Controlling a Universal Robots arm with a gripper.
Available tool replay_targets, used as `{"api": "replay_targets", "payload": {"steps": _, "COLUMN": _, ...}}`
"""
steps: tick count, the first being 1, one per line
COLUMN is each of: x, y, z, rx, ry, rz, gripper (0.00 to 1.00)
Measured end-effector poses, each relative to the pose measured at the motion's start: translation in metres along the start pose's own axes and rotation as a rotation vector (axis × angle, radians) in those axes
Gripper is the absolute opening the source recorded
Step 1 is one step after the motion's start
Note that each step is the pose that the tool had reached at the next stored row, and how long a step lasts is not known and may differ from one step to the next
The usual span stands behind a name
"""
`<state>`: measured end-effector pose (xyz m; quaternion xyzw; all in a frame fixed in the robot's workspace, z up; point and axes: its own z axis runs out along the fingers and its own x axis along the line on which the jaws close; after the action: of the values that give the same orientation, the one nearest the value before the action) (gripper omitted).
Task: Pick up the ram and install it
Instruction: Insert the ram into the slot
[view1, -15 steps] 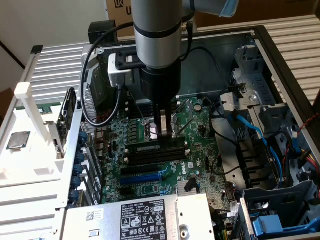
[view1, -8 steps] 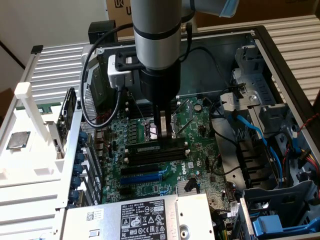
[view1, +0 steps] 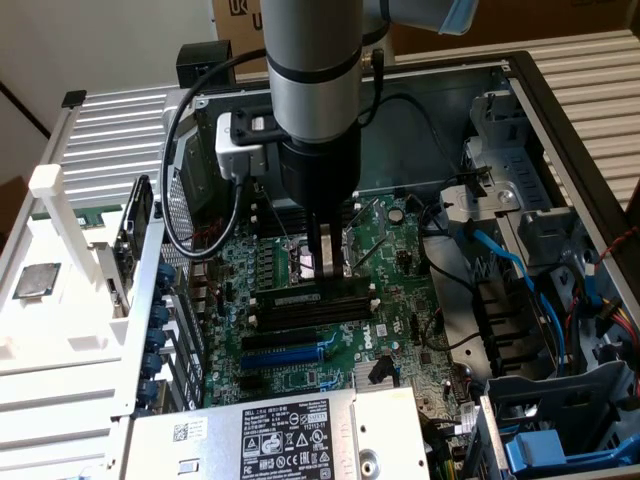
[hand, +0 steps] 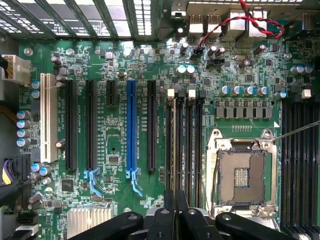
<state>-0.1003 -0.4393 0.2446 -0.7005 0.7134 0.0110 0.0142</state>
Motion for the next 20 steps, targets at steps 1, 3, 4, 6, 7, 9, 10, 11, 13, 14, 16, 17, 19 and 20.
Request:
{"api": "replay_targets", "payload": {"steps": 1, "x": 0.0000, "y": 0.0000, "z": 0.0002, "rx": 0.0000, "ry": 0.0001, "rz": 0.000, "gripper": 0.12}}
{"api": "replay_targets", "payload": {"steps": 3, "x": 0.0002, "y": 0.0002, "z": 0.0004, "rx": 0.0001, "ry": -0.0002, "rz": 0.000, "gripper": 0.12}}
{"api": "replay_targets", "payload": {"steps": 4, "x": 0.0002, "y": 0.0003, "z": 0.0005, "rx": 0.0001, "ry": -0.0001, "rz": 0.000, "gripper": 0.12}}
{"api": "replay_targets", "payload": {"steps": 6, "x": 0.0003, "y": 0.0004, "z": 0.0006, "rx": 0.0001, "ry": 0.0000, "rz": 0.000, "gripper": 0.12}}
{"api": "replay_targets", "payload": {"steps": 7, "x": 0.0003, "y": 0.0005, "z": 0.0007, "rx": 0.0000, "ry": 0.0000, "rz": 0.000, "gripper": 0.12}}
{"api": "replay_targets", "payload": {"steps": 9, "x": 0.0004, "y": 0.0007, "z": 0.0012, "rx": 0.0000, "ry": 0.0001, "rz": 0.000, "gripper": 0.12}}
{"api": "replay_targets", "payload": {"steps": 10, "x": 0.0004, "y": 0.0007, "z": 0.0015, "rx": 0.0000, "ry": 0.0001, "rz": 0.000, "gripper": 0.12}}
{"api": "replay_targets", "payload": {"steps": 11, "x": 0.0004, "y": 0.0007, "z": 0.0018, "rx": 0.0000, "ry": 0.0000, "rz": 0.000, "gripper": 0.12}}
{"api": "replay_targets", "payload": {"steps": 13, "x": 0.0004, "y": 0.0007, "z": 0.0025, "rx": 0.0001, "ry": -0.0001, "rz": 0.000, "gripper": 0.12}}
{"api": "replay_targets", "payload": {"steps": 14, "x": 0.0004, "y": 0.0007, "z": 0.0030, "rx": 0.0000, "ry": 0.0000, "rz": 0.000, "gripper": 0.12}}
{"api": "replay_targets", "payload": {"steps": 16, "x": 0.0004, "y": 0.0009, "z": 0.0032, "rx": -0.0001, "ry": 0.0001, "rz": 0.000, "gripper": 0.12}}
{"api": "replay_targets", "payload": {"steps": 17, "x": 0.0004, "y": 0.0010, "z": 0.0035, "rx": 0.0000, "ry": 0.0001, "rz": 0.000, "gripper": 0.12}}
{"api": "replay_targets", "payload": {"steps": 19, "x": 0.0004, "y": 0.0011, "z": 0.0039, "rx": 0.0000, "ry": 0.0000, "rz": 0.000, "gripper": 0.12}}
{"api": "replay_targets", "payload": {"steps": 20, "x": 0.0004, "y": 0.0012, "z": 0.0039, "rx": 0.0000, "ry": 0.0000, "rz": 0.000, "gripper": 0.12}}
